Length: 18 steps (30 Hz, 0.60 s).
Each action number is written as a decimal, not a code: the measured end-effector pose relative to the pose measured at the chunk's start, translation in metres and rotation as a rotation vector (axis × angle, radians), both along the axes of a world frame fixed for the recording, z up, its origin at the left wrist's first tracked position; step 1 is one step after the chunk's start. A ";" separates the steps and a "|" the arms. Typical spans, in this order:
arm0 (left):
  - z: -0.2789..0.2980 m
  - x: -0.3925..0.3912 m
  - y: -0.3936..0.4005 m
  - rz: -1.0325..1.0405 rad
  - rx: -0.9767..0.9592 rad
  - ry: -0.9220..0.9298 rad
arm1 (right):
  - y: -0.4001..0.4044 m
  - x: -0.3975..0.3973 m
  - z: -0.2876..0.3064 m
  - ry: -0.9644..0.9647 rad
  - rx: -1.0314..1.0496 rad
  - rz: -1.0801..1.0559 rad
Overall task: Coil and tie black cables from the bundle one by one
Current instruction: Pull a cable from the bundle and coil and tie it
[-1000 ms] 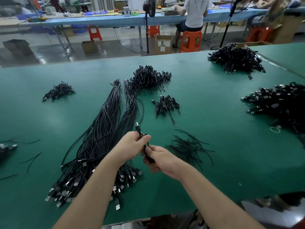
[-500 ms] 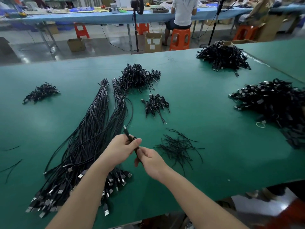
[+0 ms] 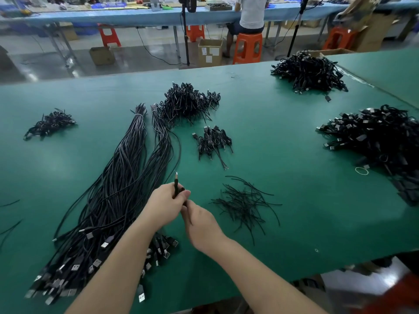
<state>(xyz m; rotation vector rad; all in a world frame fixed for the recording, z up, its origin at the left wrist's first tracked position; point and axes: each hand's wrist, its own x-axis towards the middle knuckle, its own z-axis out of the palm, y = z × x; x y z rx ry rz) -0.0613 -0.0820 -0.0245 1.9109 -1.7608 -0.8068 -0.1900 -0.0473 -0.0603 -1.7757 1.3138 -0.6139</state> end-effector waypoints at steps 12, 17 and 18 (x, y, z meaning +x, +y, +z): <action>-0.004 -0.010 -0.013 0.038 0.152 -0.035 | -0.010 0.004 -0.028 -0.017 -0.098 -0.093; 0.015 -0.006 -0.002 0.173 -0.137 0.062 | -0.007 0.013 -0.029 0.049 -0.181 -0.167; 0.022 -0.007 0.003 0.202 -0.344 0.053 | -0.006 0.014 -0.029 0.040 -0.178 -0.178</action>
